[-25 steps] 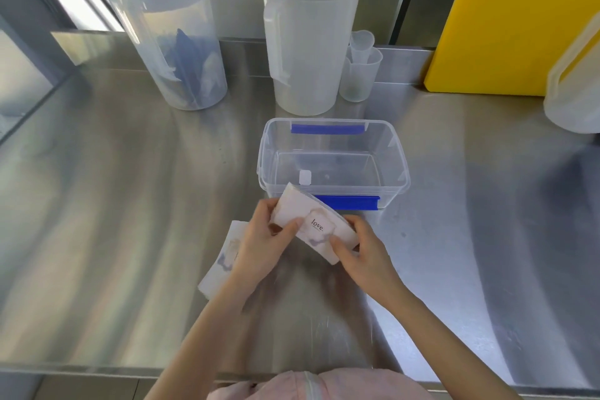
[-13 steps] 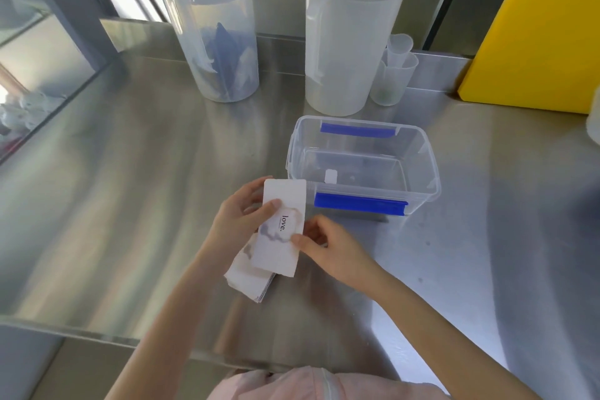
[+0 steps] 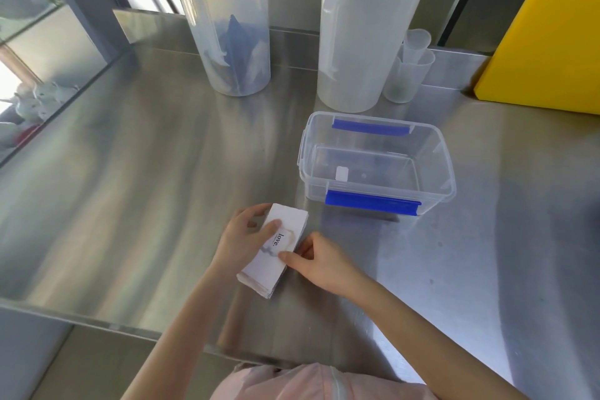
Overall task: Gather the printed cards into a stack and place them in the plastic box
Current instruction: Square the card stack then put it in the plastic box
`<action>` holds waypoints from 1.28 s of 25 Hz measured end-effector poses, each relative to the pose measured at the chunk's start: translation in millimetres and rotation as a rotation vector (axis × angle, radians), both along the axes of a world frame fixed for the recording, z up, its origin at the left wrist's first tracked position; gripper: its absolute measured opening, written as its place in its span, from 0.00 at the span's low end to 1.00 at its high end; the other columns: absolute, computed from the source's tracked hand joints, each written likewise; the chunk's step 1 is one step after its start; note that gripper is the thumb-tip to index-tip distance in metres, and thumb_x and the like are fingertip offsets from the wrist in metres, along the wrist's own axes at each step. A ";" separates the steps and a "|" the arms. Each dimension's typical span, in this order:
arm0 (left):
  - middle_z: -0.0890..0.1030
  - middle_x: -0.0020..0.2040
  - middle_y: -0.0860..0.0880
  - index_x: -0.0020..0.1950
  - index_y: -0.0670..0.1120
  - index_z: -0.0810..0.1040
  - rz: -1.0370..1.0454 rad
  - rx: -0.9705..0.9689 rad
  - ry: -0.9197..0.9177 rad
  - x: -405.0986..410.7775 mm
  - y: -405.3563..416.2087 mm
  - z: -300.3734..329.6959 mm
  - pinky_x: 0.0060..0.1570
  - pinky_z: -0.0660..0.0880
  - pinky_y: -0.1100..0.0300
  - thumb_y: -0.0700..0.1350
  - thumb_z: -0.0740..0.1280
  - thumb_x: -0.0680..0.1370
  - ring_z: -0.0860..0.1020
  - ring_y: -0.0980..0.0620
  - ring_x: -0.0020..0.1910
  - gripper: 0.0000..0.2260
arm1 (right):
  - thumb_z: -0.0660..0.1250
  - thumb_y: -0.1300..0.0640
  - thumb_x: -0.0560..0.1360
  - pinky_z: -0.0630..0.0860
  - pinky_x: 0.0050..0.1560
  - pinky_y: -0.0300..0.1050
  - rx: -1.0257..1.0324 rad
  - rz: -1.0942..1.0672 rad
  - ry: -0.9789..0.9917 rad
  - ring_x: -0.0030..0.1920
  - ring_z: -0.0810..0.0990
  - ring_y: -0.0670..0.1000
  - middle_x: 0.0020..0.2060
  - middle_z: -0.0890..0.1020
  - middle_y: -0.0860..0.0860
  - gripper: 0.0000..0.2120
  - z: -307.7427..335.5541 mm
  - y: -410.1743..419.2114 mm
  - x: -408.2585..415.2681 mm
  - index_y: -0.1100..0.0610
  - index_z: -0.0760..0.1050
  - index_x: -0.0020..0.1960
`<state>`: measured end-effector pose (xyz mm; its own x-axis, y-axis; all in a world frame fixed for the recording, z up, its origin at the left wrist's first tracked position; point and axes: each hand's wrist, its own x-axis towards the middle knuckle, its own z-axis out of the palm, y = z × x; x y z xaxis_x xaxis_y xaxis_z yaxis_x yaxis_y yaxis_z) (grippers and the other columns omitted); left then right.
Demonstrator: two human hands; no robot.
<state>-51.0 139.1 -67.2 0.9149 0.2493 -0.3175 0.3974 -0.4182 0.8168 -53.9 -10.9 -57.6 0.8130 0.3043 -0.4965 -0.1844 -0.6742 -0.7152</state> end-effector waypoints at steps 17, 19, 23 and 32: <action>0.82 0.43 0.49 0.50 0.44 0.78 -0.392 -0.212 0.493 25.7 9.8 21.0 0.34 0.74 0.71 0.49 0.64 0.75 0.80 0.54 0.41 0.10 | 0.65 0.58 0.74 0.73 0.63 0.44 0.468 -0.167 0.378 0.56 0.78 0.50 0.55 0.80 0.53 0.14 -18.7 -14.3 7.2 0.61 0.74 0.59; 0.81 0.44 0.51 0.53 0.45 0.76 -0.423 -0.232 0.493 26.7 4.8 23.5 0.37 0.75 0.71 0.48 0.64 0.76 0.79 0.55 0.43 0.10 | 0.64 0.60 0.75 0.71 0.66 0.48 0.492 -0.150 0.386 0.59 0.78 0.53 0.58 0.79 0.56 0.13 -20.3 -17.1 6.9 0.59 0.74 0.59; 0.77 0.44 0.53 0.50 0.48 0.71 -0.433 -0.179 0.451 27.1 -2.1 30.2 0.42 0.73 0.68 0.48 0.67 0.74 0.77 0.55 0.44 0.09 | 0.63 0.61 0.75 0.70 0.68 0.48 0.509 -0.123 0.398 0.62 0.77 0.53 0.61 0.78 0.57 0.14 -23.9 -21.4 2.9 0.59 0.73 0.60; 0.84 0.53 0.49 0.54 0.49 0.77 -0.375 -0.268 0.335 2.4 7.7 13.1 0.61 0.75 0.53 0.58 0.69 0.65 0.81 0.50 0.53 0.22 | 0.70 0.53 0.68 0.68 0.69 0.54 0.574 -0.163 0.341 0.62 0.76 0.52 0.61 0.78 0.54 0.27 -26.4 -27.8 1.6 0.56 0.69 0.64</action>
